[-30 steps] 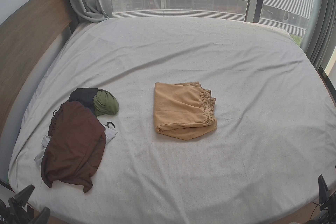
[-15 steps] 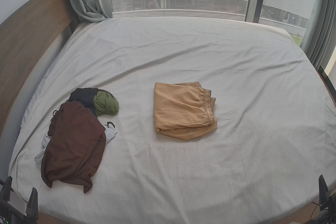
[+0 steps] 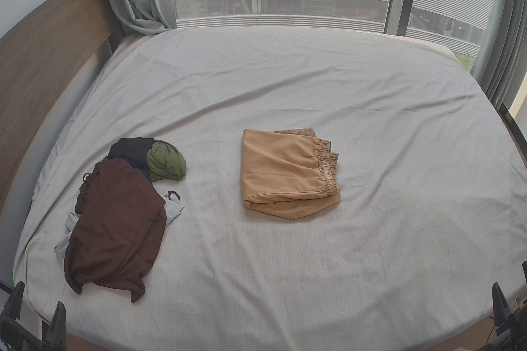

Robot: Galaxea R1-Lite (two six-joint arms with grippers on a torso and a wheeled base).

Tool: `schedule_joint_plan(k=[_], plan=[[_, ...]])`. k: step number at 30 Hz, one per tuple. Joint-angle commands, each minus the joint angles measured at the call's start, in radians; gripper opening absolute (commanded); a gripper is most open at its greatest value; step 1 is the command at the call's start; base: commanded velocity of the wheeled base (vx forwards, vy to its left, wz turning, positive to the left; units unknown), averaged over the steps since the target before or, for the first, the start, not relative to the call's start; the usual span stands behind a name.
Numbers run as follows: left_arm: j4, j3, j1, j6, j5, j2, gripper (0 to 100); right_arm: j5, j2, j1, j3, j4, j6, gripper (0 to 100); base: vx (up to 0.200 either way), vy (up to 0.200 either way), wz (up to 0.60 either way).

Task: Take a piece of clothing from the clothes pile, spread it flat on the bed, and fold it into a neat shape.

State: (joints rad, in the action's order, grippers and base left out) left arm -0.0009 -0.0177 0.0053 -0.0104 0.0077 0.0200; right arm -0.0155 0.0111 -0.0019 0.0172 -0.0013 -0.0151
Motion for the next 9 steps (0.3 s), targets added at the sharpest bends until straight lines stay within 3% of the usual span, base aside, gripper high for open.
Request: schedule_joint_plan(k=[1,9], plan=[[0.001,0.016,-0.002,0.004,0.002,-0.02,100,0.0,-0.008,0.0,-0.017,0.0,0.003,100,0.0,0.0,0.0],[0.001,0.016,-0.004,0.004,0.002,-0.02,100,0.0,-0.006,-0.001,-0.017,0.001,0.001,100,0.0,0.0,0.0]])
